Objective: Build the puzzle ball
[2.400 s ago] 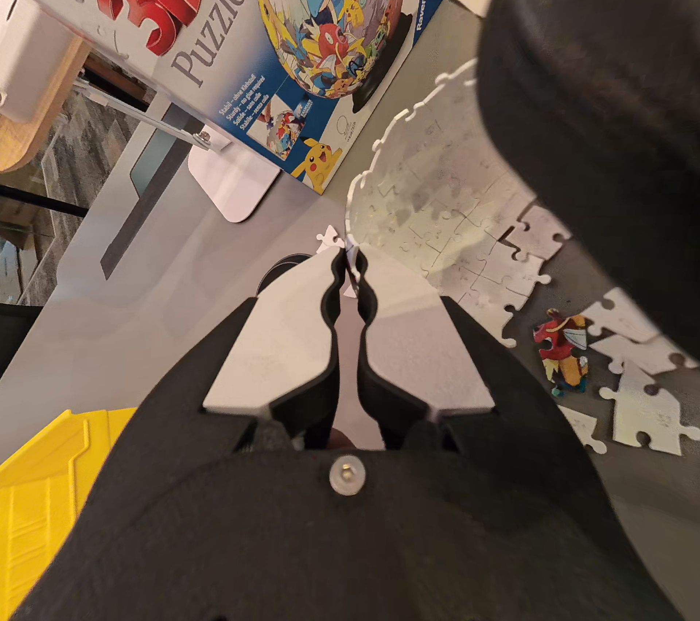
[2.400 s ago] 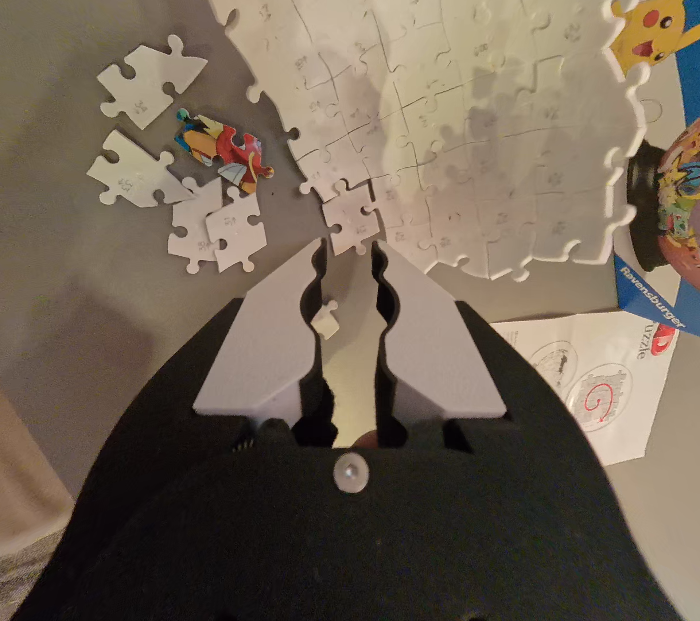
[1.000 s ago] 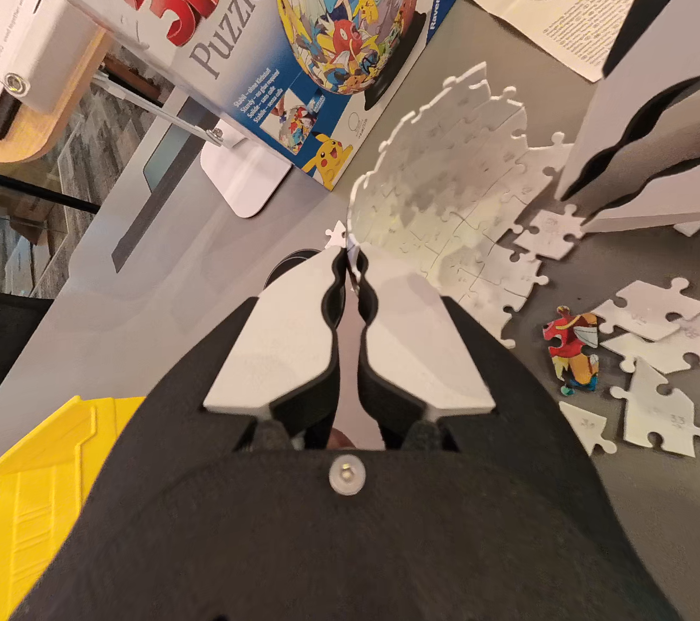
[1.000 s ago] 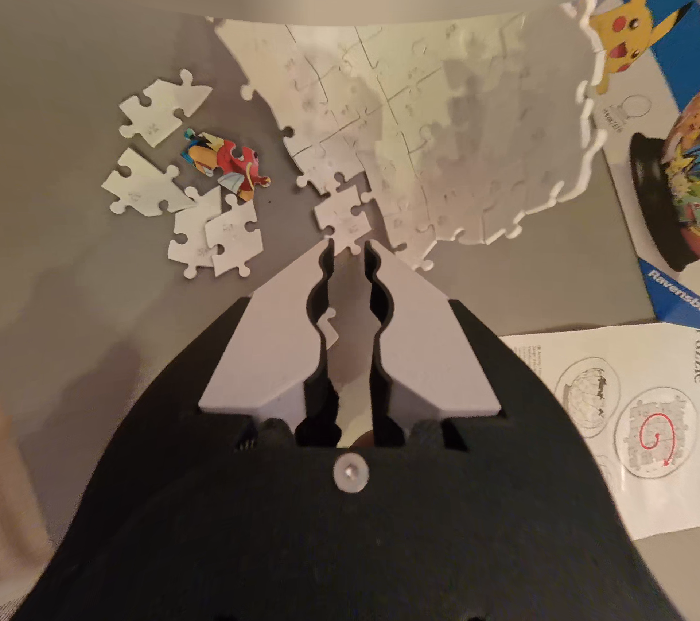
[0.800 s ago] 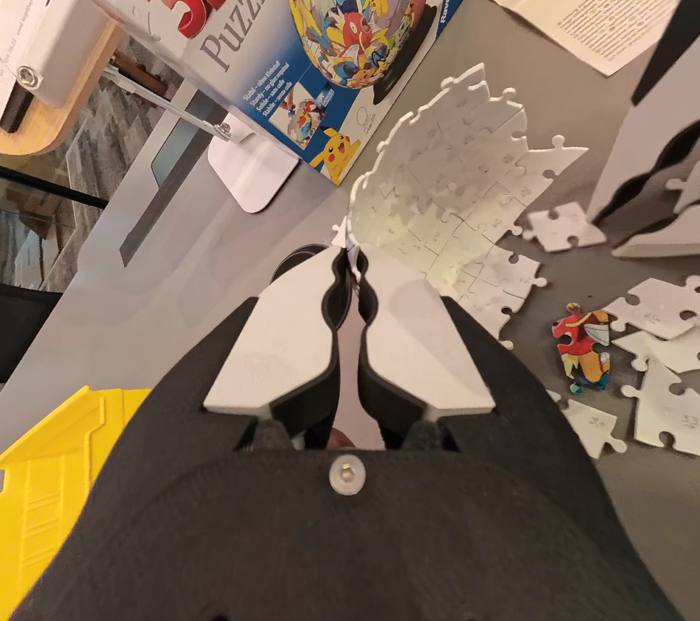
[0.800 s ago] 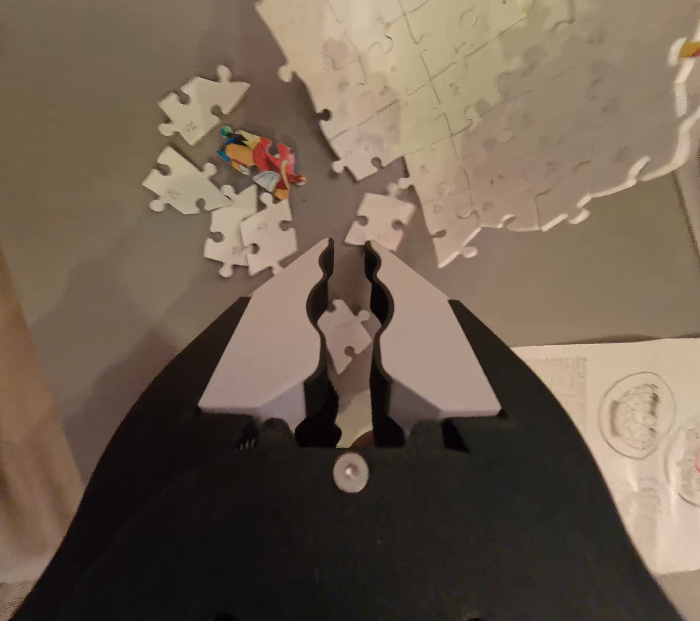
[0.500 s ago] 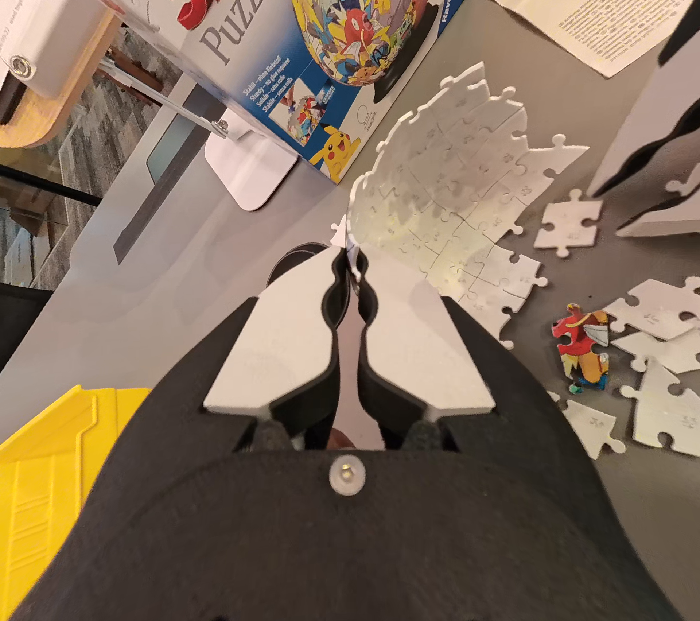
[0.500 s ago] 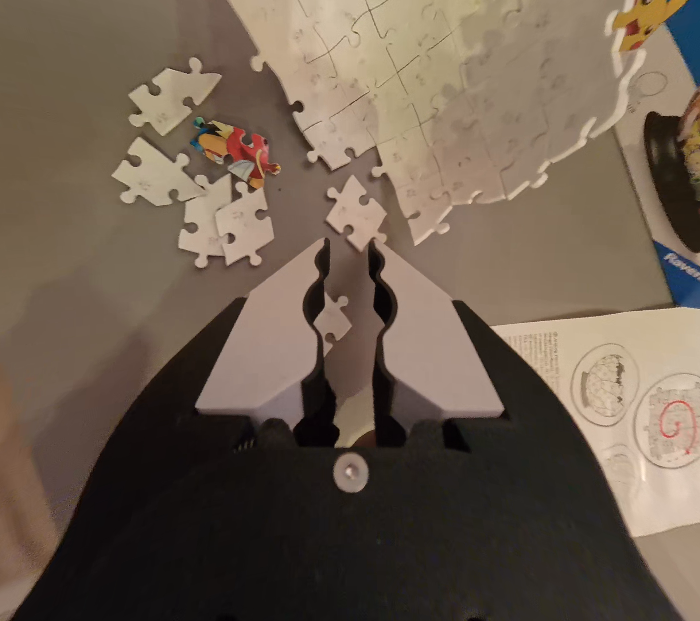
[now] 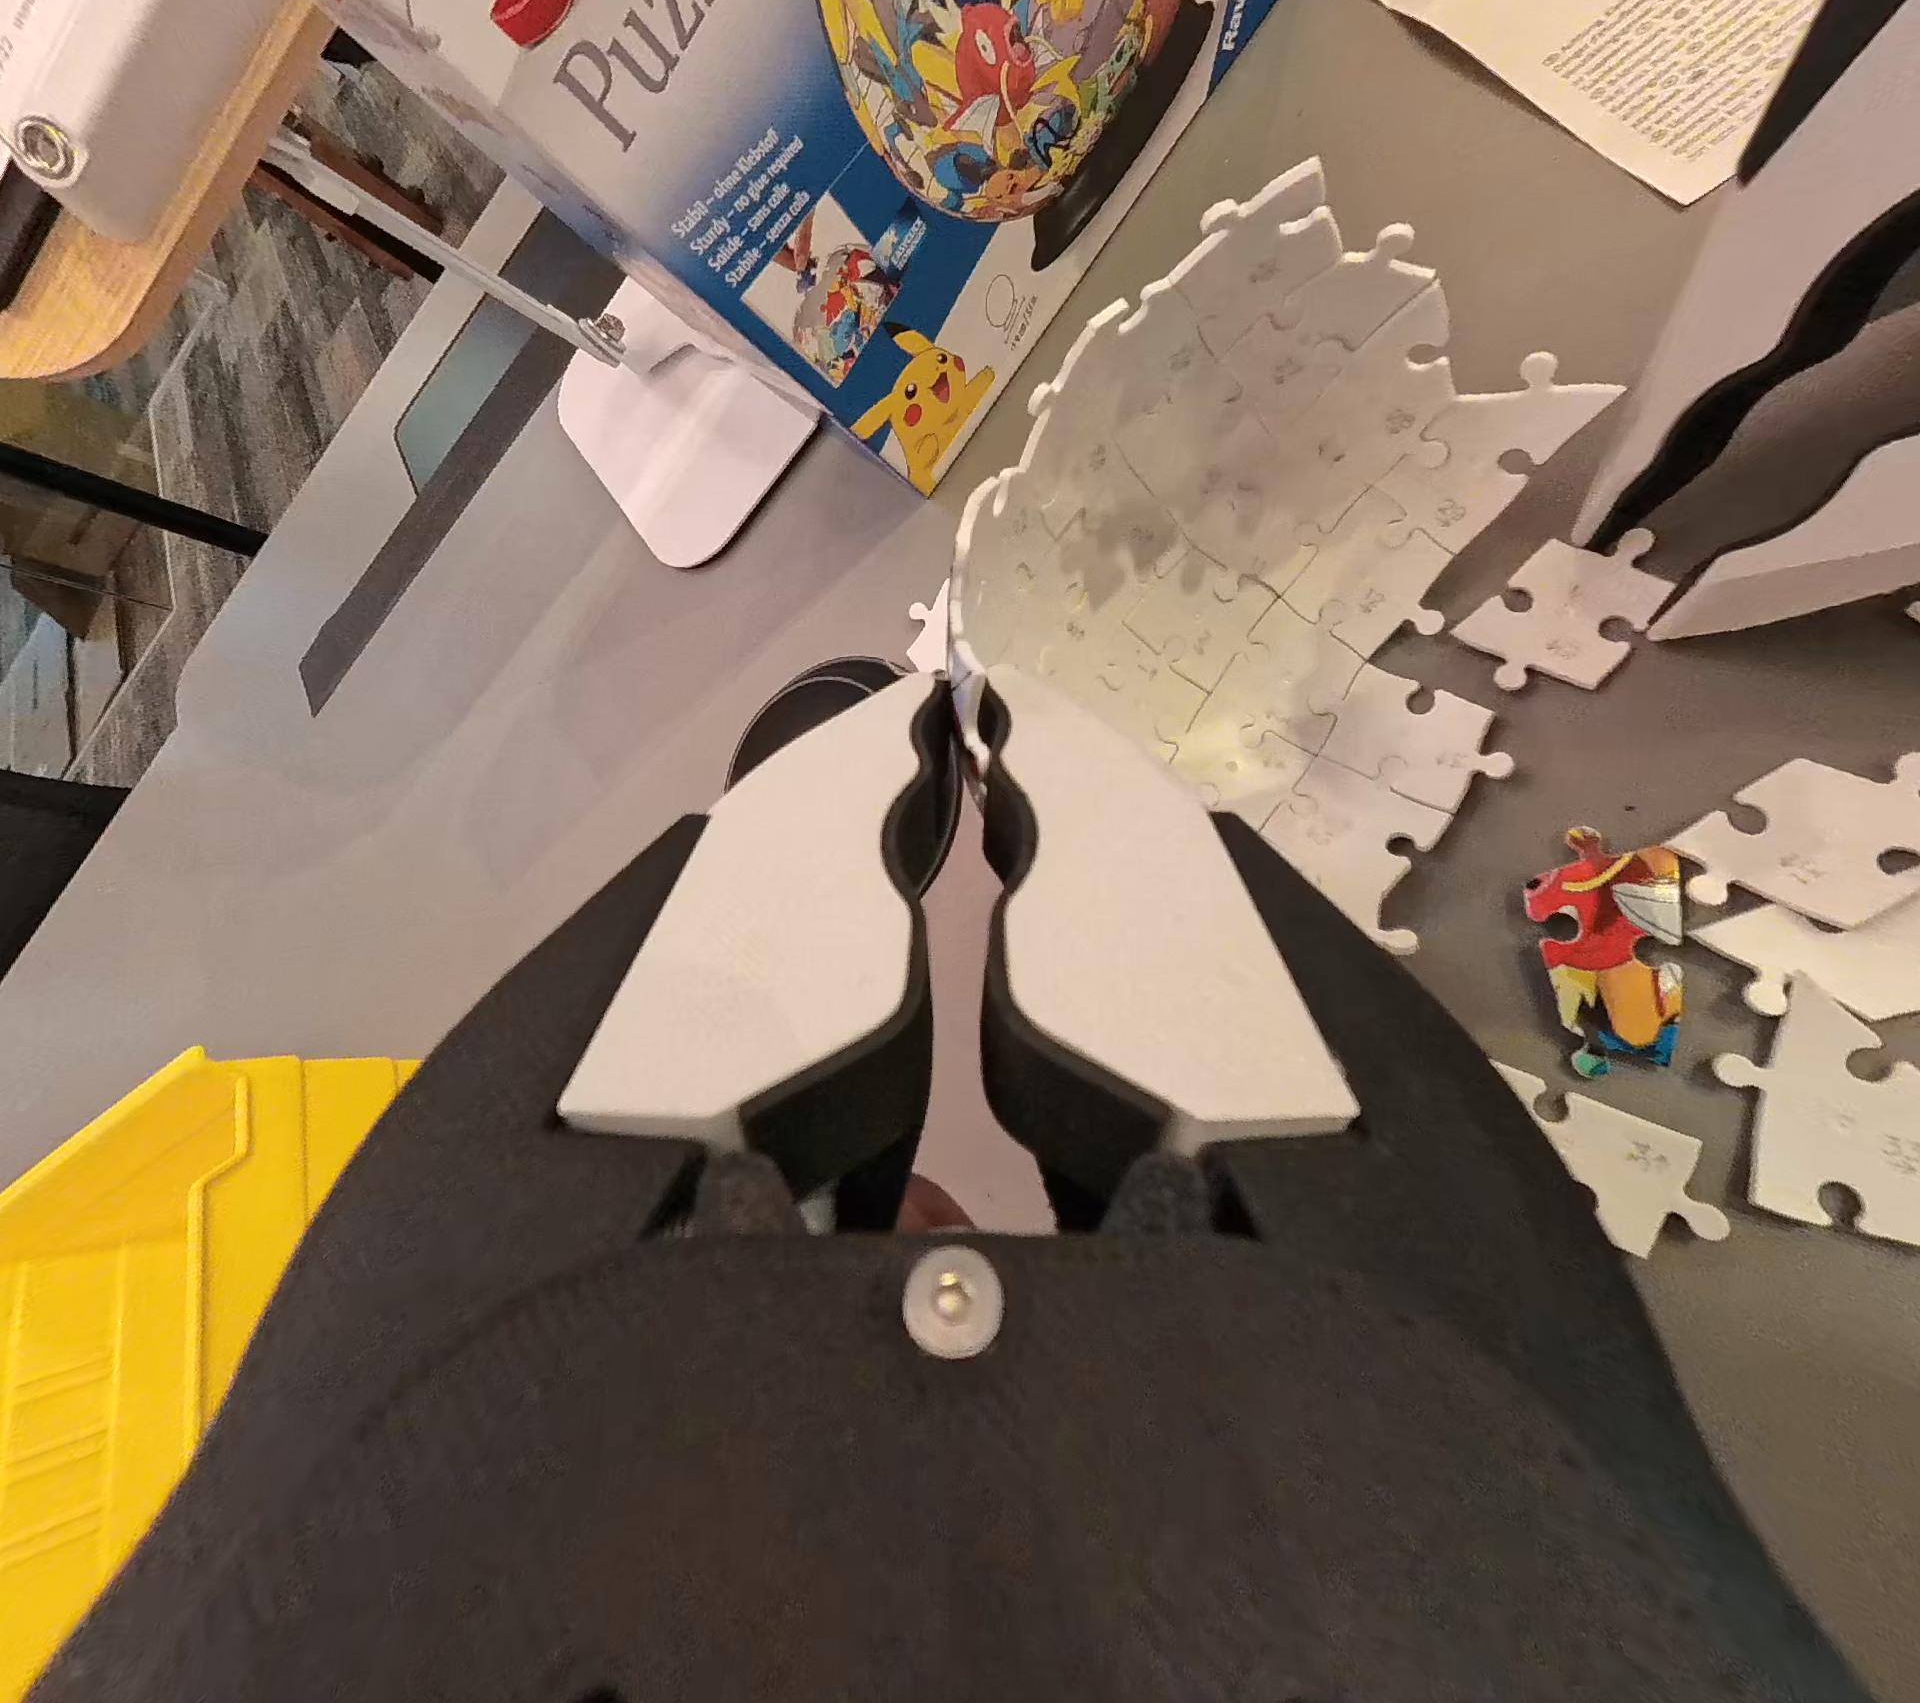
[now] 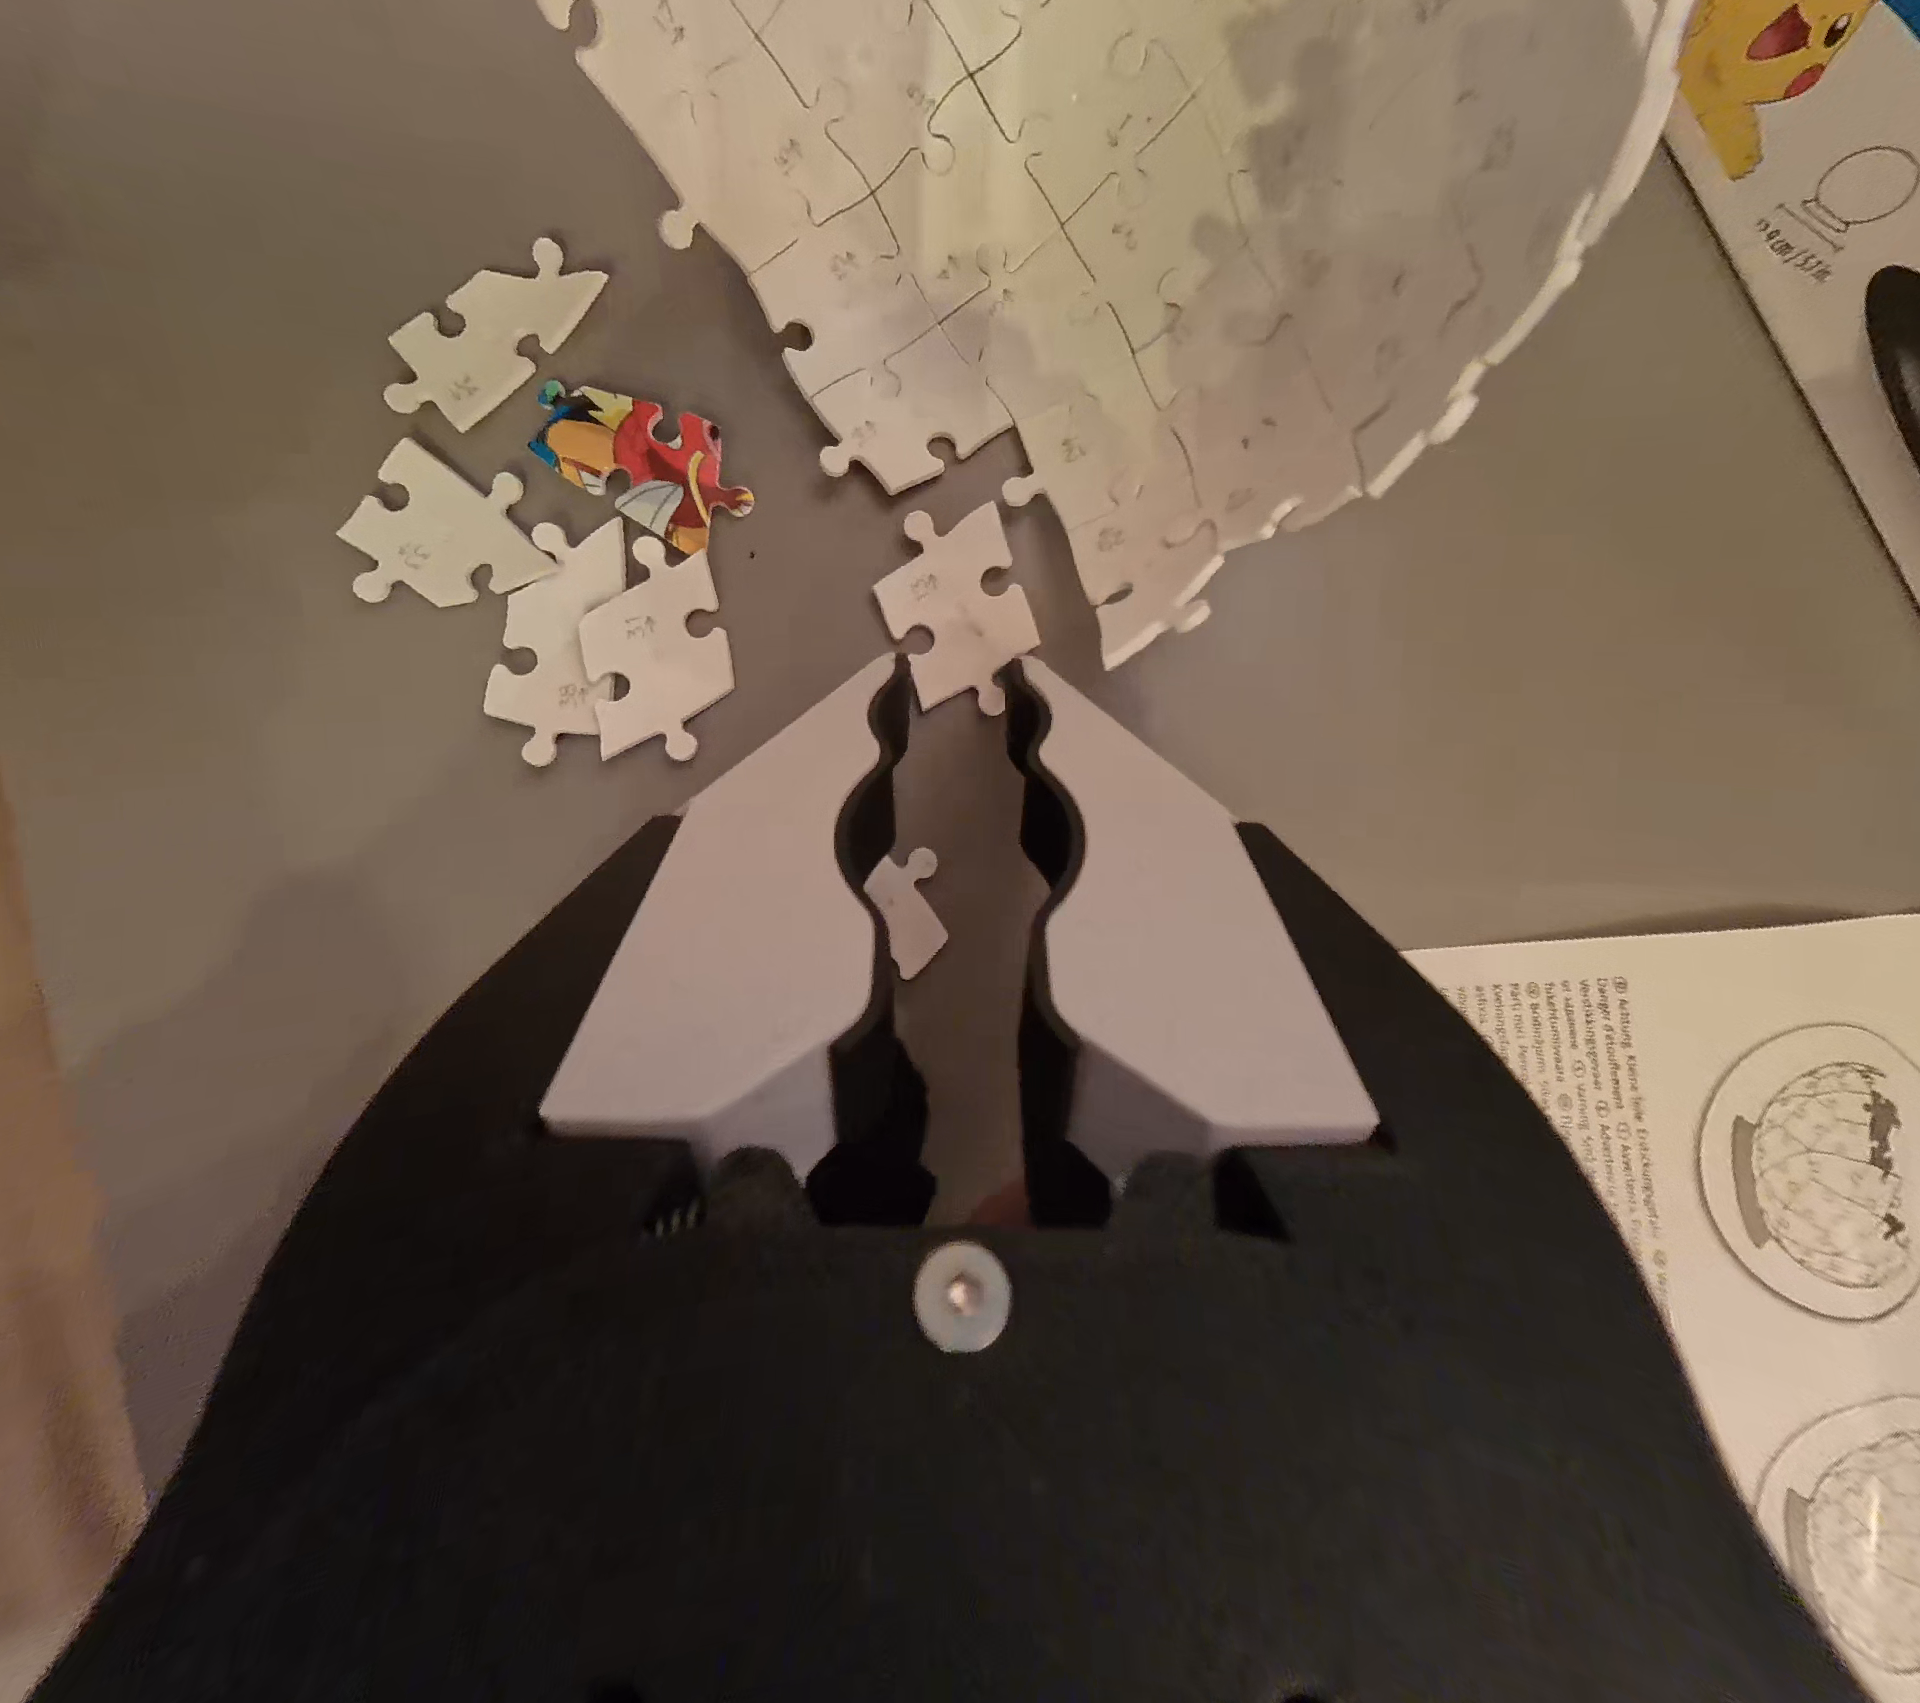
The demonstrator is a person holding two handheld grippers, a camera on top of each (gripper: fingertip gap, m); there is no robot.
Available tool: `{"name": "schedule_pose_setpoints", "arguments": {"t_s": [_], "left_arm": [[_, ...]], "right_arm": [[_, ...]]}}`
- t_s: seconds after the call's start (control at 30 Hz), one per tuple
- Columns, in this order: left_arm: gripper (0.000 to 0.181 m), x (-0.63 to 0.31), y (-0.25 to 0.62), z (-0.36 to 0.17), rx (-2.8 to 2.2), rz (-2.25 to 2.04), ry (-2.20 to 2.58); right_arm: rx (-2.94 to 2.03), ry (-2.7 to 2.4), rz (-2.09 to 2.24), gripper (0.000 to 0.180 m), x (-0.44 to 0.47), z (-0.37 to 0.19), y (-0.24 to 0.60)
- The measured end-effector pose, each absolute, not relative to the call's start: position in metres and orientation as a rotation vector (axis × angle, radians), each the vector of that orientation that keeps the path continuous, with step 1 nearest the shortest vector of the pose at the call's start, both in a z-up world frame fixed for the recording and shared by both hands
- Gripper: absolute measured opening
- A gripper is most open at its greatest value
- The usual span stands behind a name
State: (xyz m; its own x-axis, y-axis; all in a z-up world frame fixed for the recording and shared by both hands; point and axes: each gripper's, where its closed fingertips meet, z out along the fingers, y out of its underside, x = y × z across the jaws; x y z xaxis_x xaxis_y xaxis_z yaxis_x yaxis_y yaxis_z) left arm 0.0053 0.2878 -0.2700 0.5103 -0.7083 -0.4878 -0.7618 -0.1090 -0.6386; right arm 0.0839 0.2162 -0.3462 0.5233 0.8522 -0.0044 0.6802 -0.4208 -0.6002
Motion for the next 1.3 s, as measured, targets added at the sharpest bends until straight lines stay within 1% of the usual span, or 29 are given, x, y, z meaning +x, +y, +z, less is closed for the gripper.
{"name": "schedule_pose_setpoints", "arguments": {"t_s": [0.23, 0.43, 0.63, 1.3], "left_arm": [[0.003, 0.006, 0.288, -0.269, -1.830, 0.079, 1.223], [0.003, 0.009, 0.287, -0.268, -1.826, 0.079, 1.226], [0.003, 0.012, 0.286, -0.267, -1.819, 0.082, 1.231], [0.003, 0.013, 0.284, -0.266, -1.807, 0.075, 1.239]], "right_arm": [[-2.197, -1.237, 0.396, 0.015, 0.080, -0.339, 0.213], [-2.183, -1.297, 0.189, 0.015, 0.077, -0.328, 0.218], [-2.225, -1.378, 0.027, 0.015, 0.077, -0.338, 0.223], [-2.291, -1.354, 0.041, 0.018, 0.074, -0.341, 0.227]]}}
